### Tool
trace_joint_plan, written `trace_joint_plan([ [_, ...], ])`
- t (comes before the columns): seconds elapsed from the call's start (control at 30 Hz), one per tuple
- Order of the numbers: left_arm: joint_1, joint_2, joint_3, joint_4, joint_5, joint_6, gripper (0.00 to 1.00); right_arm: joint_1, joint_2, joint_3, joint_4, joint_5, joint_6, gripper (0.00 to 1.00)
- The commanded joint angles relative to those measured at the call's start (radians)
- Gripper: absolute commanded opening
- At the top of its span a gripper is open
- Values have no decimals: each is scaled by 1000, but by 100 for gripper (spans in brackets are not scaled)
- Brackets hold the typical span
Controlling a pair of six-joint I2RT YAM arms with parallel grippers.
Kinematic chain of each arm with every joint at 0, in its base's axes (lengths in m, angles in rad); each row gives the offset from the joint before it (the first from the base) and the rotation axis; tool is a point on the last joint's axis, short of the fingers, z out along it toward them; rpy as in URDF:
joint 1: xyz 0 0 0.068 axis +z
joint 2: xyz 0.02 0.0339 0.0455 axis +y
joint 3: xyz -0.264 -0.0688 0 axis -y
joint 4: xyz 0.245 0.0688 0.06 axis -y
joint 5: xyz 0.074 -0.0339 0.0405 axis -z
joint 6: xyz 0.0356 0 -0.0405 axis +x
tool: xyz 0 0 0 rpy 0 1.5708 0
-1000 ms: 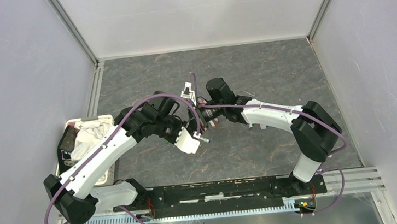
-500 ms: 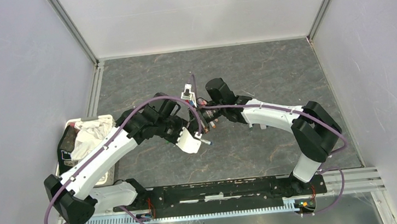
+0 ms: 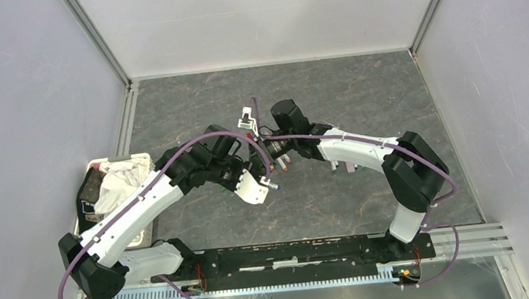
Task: Open the pen caps
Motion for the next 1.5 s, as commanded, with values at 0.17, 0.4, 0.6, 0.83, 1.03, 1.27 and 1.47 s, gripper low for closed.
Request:
trace_joint_plan([
  [0.17,-28,-16,28,105,137,-74,2,14,44,56,314,109,205,57],
  [0.4,-28,4,34,71,166,-46,2,15,122,138,361,127,253,0],
  [0.6,-28,56,59,19,143,40,2,16,212,313,124,145,111,0],
  [0.83,376,119,99,-60,-25,320,2,-4,71,70,-568,281,-496,0],
  [1.03,496,77,-26,37,-114,469,2,-91,-358,-551,-271,236,-296,0],
  [1.27,329,125,71,30,-104,237,2,-101,-350,-507,-142,215,-227,0],
  [1.47,328,310,266,-2,-41,-91,2,-217,-324,-338,-333,384,-372,0],
])
